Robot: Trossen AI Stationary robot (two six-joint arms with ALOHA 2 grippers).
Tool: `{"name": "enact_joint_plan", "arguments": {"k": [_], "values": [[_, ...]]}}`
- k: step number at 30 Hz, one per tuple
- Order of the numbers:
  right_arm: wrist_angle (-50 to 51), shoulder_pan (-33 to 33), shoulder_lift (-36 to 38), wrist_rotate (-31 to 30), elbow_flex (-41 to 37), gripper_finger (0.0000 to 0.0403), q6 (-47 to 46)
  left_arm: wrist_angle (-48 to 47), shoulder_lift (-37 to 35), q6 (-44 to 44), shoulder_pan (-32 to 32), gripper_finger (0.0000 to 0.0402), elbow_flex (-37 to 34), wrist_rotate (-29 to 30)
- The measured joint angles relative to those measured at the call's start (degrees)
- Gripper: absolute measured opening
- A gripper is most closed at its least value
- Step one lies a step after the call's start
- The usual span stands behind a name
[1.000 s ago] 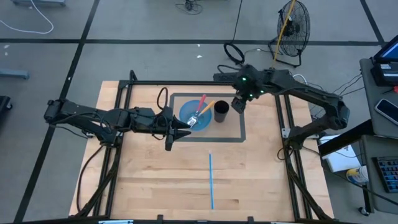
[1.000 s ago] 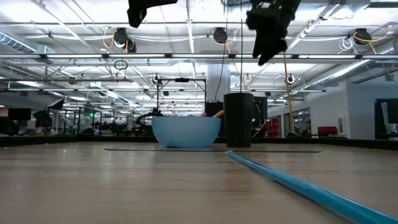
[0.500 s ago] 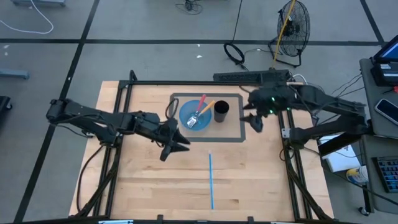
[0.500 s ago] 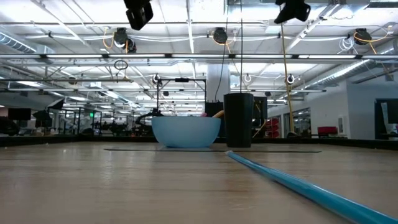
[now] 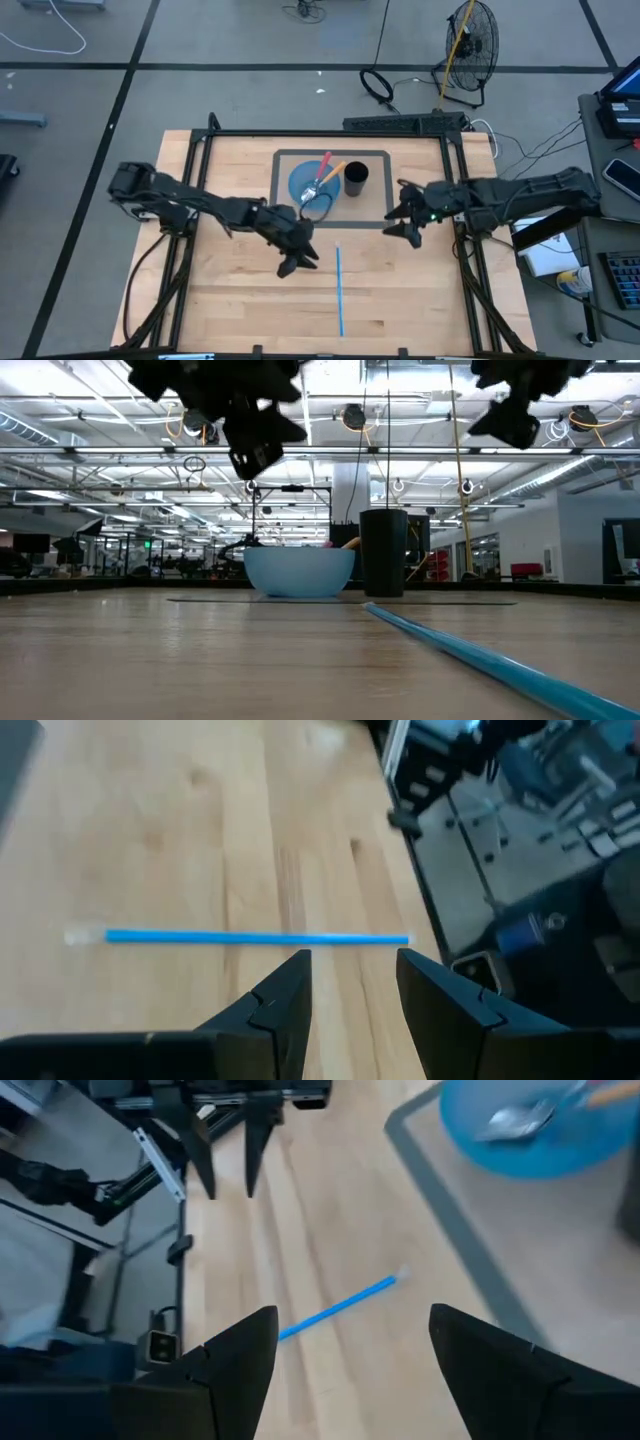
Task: Pick & Place Utensil
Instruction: Put the blue straw into the black cup
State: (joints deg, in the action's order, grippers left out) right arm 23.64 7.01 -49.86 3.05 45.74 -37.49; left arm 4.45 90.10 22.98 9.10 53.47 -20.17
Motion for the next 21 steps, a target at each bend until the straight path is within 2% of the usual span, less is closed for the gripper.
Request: {"name": "enact_joint_plan", "arguments": {"k": [4,8,14,21], "values": [[-5.39,3.88,0.81,-0.03,-5.15,0.0256,-4.36,-0.11,5.03,-2.05,0.59,0.0152,1.36,-0.78],[-5.82,7.42,1.20,-2.41,-6.60,0.0256,-6.20,-0.02,8.13,-6.85,0.90,0.0152,3.86,0.12],[-5.45,10.47,2.30,-8.13,-7.02,0.0256,-5.92,0.32,10.01,-15.56,-0.29,0.0152,8.09,4.03],[-5.44,11.50,3.39,-10.73,-7.02,0.0256,-4.90,-0.64,11.06,-17.33,-4.49,0.0152,8.25,4.10]]}}
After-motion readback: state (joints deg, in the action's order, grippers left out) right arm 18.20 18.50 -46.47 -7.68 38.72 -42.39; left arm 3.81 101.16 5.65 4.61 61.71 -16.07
